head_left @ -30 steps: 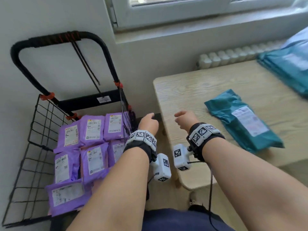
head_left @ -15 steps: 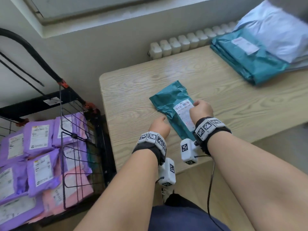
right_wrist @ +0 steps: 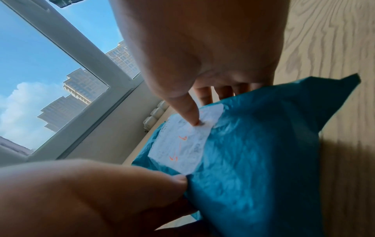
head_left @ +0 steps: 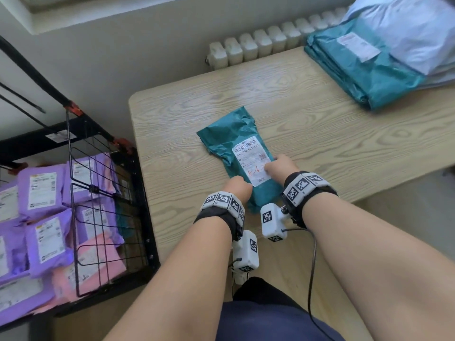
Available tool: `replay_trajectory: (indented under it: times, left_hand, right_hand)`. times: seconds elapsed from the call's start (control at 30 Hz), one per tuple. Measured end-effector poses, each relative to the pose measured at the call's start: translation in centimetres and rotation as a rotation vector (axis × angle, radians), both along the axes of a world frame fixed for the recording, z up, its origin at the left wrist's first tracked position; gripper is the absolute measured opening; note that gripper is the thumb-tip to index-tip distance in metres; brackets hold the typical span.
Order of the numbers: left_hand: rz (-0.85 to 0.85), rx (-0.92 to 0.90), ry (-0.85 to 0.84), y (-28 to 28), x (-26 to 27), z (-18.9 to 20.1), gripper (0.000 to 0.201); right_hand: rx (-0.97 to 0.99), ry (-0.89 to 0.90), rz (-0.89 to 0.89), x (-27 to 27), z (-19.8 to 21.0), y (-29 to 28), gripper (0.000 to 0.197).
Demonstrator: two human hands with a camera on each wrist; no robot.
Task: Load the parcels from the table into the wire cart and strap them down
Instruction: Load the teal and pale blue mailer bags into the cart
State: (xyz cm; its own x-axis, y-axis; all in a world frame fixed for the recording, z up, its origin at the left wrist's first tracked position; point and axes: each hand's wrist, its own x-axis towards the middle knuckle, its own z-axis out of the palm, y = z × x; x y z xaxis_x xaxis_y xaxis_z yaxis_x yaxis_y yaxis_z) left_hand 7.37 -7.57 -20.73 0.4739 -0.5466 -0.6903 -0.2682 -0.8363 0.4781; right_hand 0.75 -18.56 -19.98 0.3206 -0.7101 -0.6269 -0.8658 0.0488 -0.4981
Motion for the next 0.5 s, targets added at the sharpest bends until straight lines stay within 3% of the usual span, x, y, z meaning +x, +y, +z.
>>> replay_trajectory:
  times: [0.17,0.5]
  left_hand:
    - [0.242,-0.119,0.04,2.0,1.9,0.4,0.028]
    - [0.486,-0.334,-0.126,12.0,9.7,5.3,0.039]
  right_hand:
    - [0.013,-0.077,0.042,1.7,0.9,1.8,0.034]
    - [0.096,-0.318,0.211,12.2,6.1,9.8,0.027]
